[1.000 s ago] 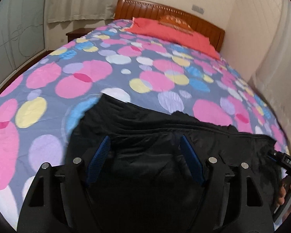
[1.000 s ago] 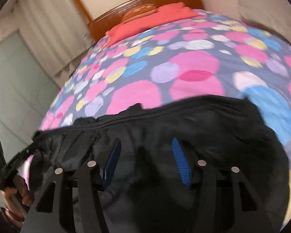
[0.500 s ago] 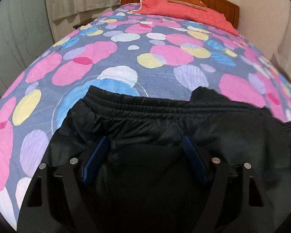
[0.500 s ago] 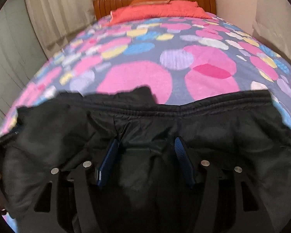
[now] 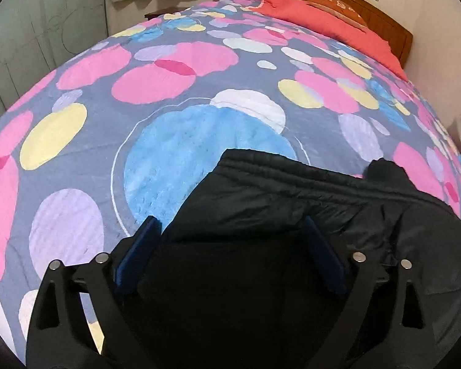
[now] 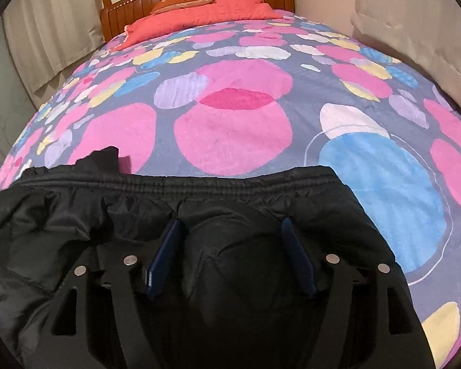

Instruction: Fold large clothes

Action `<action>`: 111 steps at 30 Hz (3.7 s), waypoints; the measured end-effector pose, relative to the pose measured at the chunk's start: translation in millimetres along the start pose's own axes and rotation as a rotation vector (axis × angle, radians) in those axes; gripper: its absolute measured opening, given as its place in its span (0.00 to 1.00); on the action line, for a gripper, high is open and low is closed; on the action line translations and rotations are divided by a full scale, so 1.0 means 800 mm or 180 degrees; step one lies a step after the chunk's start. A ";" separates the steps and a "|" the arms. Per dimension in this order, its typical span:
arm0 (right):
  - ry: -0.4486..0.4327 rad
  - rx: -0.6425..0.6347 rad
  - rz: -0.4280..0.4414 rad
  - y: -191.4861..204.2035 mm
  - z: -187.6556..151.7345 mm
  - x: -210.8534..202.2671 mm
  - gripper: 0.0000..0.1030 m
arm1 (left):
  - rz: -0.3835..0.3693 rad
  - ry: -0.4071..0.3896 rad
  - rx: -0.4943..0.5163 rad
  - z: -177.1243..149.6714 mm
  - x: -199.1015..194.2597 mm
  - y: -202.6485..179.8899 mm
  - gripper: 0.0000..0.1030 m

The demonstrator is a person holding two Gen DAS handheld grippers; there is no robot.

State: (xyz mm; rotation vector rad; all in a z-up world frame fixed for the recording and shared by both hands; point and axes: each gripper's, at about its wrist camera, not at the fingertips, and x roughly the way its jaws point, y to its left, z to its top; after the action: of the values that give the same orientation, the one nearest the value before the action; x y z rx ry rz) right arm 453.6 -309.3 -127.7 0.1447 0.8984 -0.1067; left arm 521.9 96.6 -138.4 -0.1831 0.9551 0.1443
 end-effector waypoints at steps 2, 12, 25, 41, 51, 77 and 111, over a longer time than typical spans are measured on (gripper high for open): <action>-0.0001 0.0012 0.0023 0.001 0.000 -0.001 0.65 | 0.0021 -0.0001 0.0019 0.002 -0.003 -0.002 0.92; -0.0238 0.0403 0.0240 -0.042 -0.064 -0.142 0.66 | -0.0237 -0.0230 -0.0588 -0.052 -0.113 0.081 0.92; 0.0044 0.1629 0.0944 -0.100 -0.258 -0.192 0.67 | -0.0908 -0.0011 -0.1295 -0.252 -0.188 0.136 0.92; -0.0485 0.1950 0.0815 -0.090 -0.229 -0.140 0.39 | -0.0688 -0.0366 -0.1218 -0.189 -0.133 0.107 0.38; -0.0458 0.1987 0.0955 -0.099 -0.253 -0.165 0.25 | -0.0898 -0.0292 -0.1179 -0.226 -0.178 0.129 0.25; -0.0169 0.1926 0.1126 -0.124 -0.376 -0.265 0.25 | -0.0956 -0.0119 -0.1233 -0.374 -0.297 0.199 0.25; -0.0177 0.0051 0.0649 0.065 -0.321 -0.340 0.49 | -0.1153 0.0121 -0.0868 -0.311 -0.307 0.315 0.75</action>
State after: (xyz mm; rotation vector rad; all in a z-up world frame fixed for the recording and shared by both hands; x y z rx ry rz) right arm 95.3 -206.1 -67.3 0.2463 0.8229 0.0714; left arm 132.5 277.5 -100.3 -0.6073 0.9229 -0.0643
